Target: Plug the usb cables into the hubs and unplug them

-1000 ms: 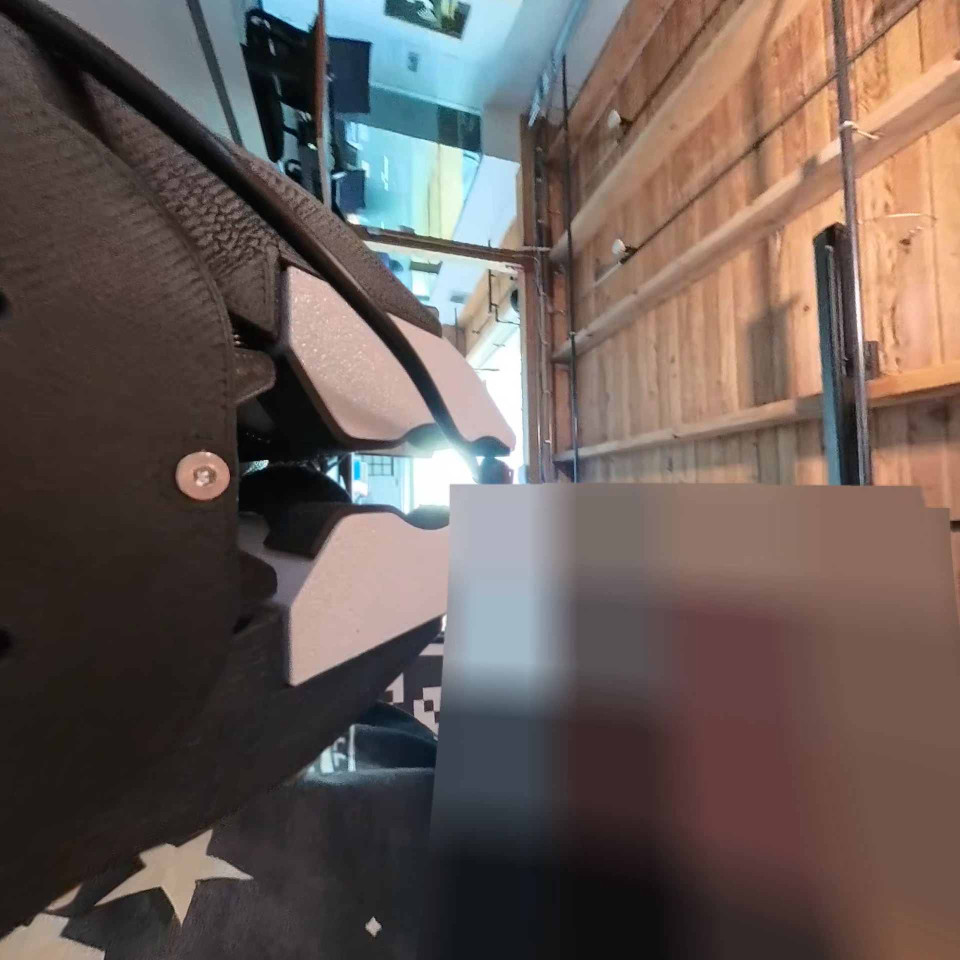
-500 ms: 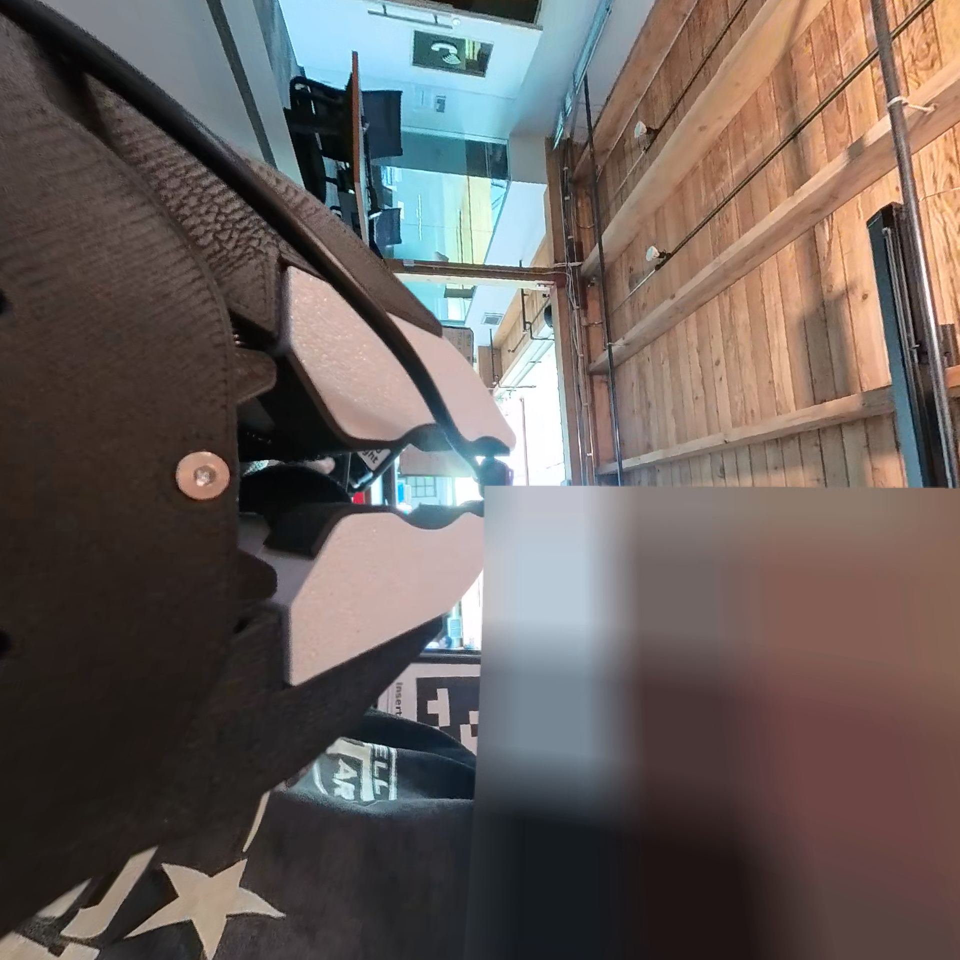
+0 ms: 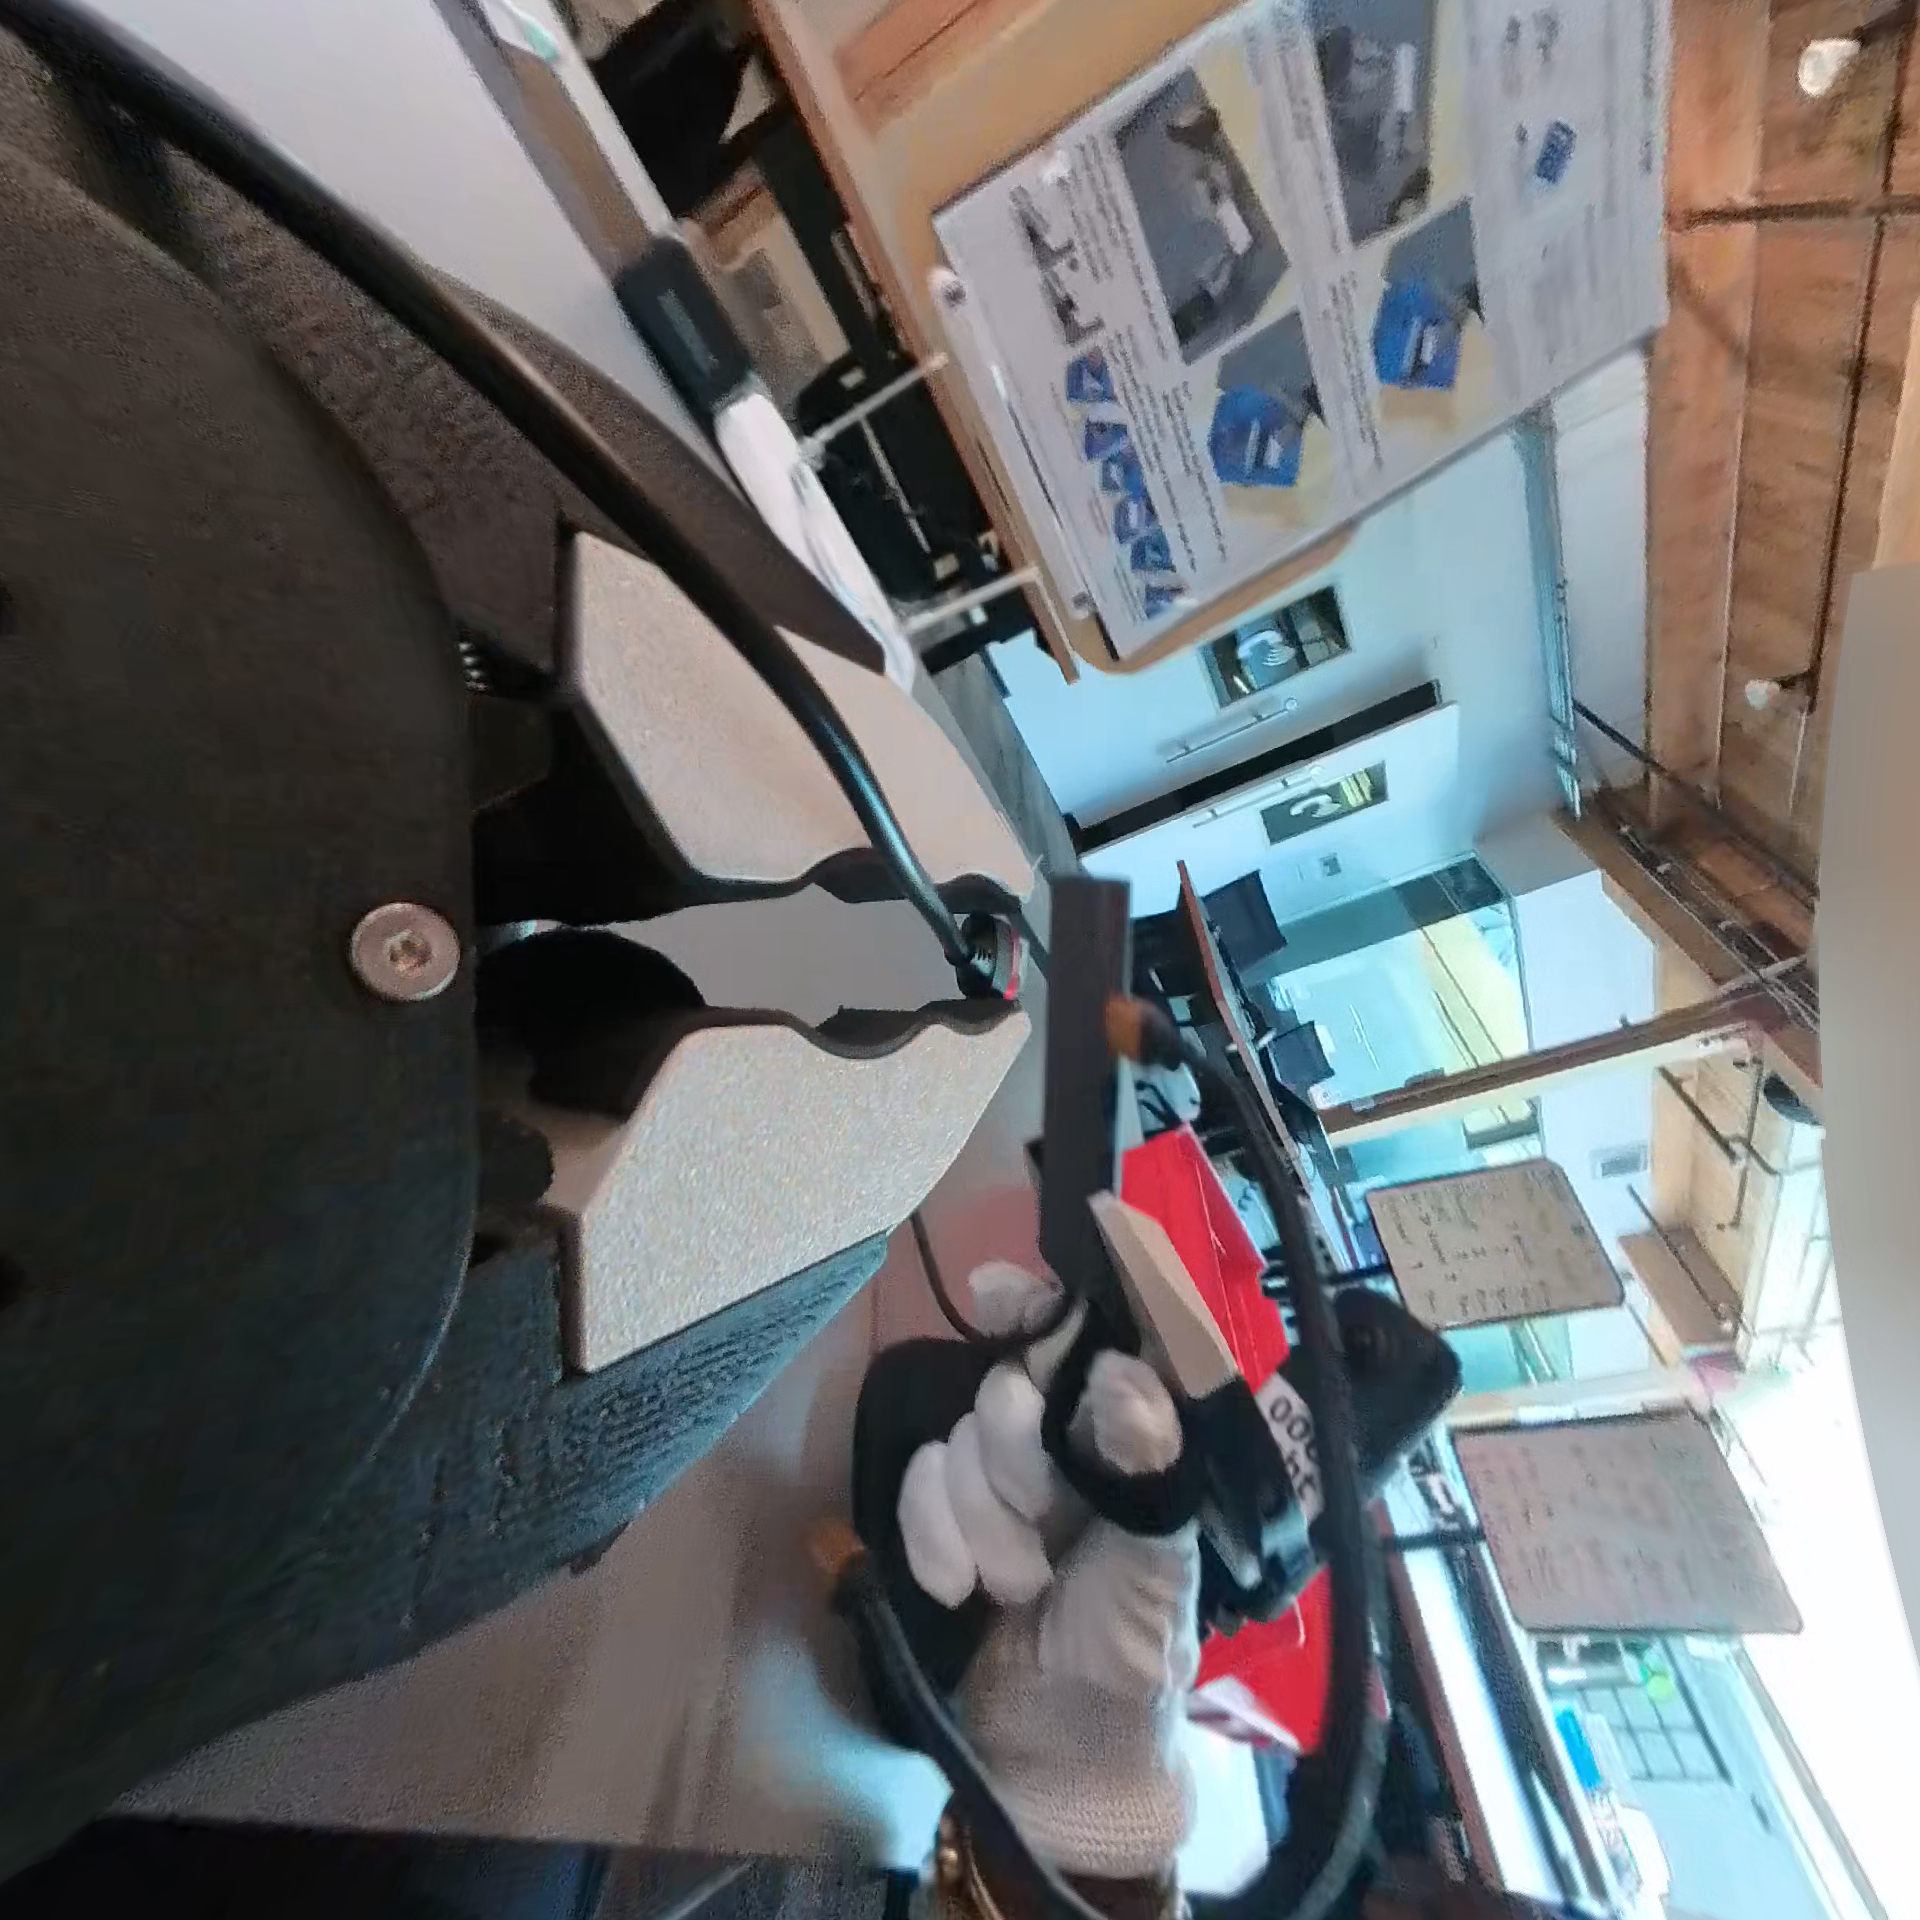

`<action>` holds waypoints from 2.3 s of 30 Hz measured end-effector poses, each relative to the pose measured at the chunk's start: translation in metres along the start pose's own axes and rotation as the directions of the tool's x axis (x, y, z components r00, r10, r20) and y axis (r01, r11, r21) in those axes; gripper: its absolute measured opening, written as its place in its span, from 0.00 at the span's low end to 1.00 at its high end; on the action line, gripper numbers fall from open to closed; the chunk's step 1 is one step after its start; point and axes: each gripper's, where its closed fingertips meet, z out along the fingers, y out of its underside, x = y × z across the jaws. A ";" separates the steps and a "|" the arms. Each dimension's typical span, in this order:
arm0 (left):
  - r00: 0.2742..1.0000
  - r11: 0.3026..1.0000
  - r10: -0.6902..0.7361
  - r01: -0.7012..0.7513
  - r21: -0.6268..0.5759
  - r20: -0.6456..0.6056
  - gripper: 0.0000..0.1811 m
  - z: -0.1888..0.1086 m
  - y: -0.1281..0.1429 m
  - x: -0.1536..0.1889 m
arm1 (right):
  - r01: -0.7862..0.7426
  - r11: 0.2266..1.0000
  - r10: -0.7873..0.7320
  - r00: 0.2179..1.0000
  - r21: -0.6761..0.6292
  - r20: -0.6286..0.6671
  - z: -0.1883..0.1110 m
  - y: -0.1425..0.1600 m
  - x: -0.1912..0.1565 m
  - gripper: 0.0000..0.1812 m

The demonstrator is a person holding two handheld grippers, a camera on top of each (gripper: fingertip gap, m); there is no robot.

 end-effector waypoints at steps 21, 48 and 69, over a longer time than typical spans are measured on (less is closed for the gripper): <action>0.993 0.992 0.118 -0.119 0.052 0.027 0.08 0.018 -0.009 0.043 | 0.421 0.906 -0.410 0.896 0.038 -0.170 0.016 0.005 -0.028 0.18; 0.991 0.989 0.128 -0.131 0.075 0.040 0.08 0.017 -0.013 0.048 | 0.649 0.761 -0.634 0.739 -0.010 -0.228 0.015 0.002 -0.034 0.19; 0.990 0.992 0.113 -0.117 0.048 0.083 0.08 0.018 -0.008 0.048 | 0.716 0.698 -0.693 0.663 -0.032 -0.282 0.015 0.003 -0.035 0.18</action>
